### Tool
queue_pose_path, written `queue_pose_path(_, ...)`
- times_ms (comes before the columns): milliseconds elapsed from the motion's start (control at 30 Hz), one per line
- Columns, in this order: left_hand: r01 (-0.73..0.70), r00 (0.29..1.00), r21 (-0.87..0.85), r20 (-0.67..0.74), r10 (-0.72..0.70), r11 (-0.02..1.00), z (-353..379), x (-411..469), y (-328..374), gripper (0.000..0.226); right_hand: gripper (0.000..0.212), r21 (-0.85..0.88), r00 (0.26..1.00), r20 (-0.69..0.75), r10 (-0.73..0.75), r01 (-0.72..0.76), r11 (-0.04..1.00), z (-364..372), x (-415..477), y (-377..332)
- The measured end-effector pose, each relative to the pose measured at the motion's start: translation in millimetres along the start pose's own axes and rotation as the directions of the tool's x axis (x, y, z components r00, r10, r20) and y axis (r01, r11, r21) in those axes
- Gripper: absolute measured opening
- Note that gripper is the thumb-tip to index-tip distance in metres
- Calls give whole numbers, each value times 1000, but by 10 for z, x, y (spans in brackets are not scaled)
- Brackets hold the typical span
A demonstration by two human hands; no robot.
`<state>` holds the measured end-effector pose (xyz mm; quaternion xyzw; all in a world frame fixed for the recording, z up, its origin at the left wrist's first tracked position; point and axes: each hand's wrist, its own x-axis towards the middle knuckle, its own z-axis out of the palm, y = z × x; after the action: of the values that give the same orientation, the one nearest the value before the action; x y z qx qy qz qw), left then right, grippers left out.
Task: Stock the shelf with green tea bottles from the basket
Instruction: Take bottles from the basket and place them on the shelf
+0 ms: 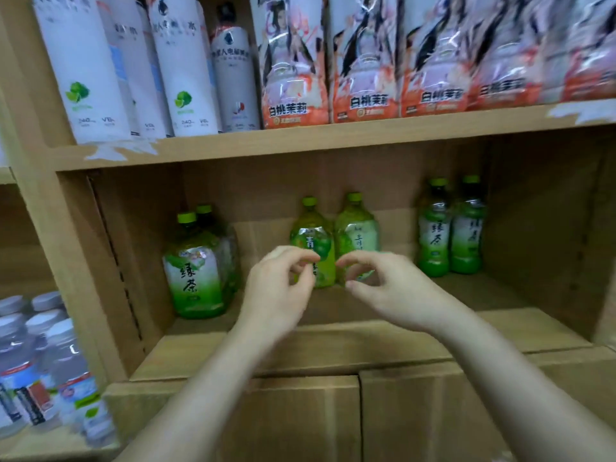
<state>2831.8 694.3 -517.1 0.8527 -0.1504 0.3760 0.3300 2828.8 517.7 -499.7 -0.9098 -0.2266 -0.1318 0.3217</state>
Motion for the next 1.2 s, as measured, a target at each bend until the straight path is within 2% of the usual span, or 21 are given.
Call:
queue_pose_path(133,-59,982,-258,160,103,964,218,-247,636,16,35,-238,997,35,73,-63,969,-526,-648,135)
queue_pose_path(267,-107,909,-420,327,260,901,712,-536,1079,17,34,-437,963,38,268,-225,871,-925,-1388,248)
queue_pose_path(367,-183,830,-487,390,400,854,1168,-770,1441,20,33,-538,899,-7,438,-372,756,-1187,-1976,347)
queue_pose_path(467,-216,730,-598,425,534,772,1590,-1007,1874,22,30,-516,788,-105,606,-564,644,-1432,-2660,495)
queue_pose_path(600,-150,613,-732,458,644,664,2106,-1400,2508,17,23,-390,562,-309,767,-811,437,-1706,-3762,619)
queue_pose_path(700,-80,529,-758,518,672,648,2401,-1774,2972,12,17,-271,385,-457,802,-919,287,-1816,-4534,621)
queue_pose_path(867,-22,366,-774,583,725,633,2718,-2455,3652,18,16,49,117,-632,767,-981,189,-1711,-5624,682)
queue_pose_path(967,-48,271,-793,574,772,607,2872,-2872,3991,21,16,293,-62,-614,787,-943,155,-1546,-6205,879)
queue_pose_path(1067,-78,177,-815,556,812,575,3066,-3254,4325,22,23,522,-234,-564,792,-844,123,-1396,-6711,1226)
queue_pose_path(1133,-90,105,-817,561,821,569,3217,-3516,4552,22,32,637,-315,-478,820,-767,77,-1307,-6943,1487)
queue_pose_path(1200,-108,1,-803,590,808,586,3401,-3828,4775,24,40,684,-344,-371,863,-730,2,-1210,-7129,1782)
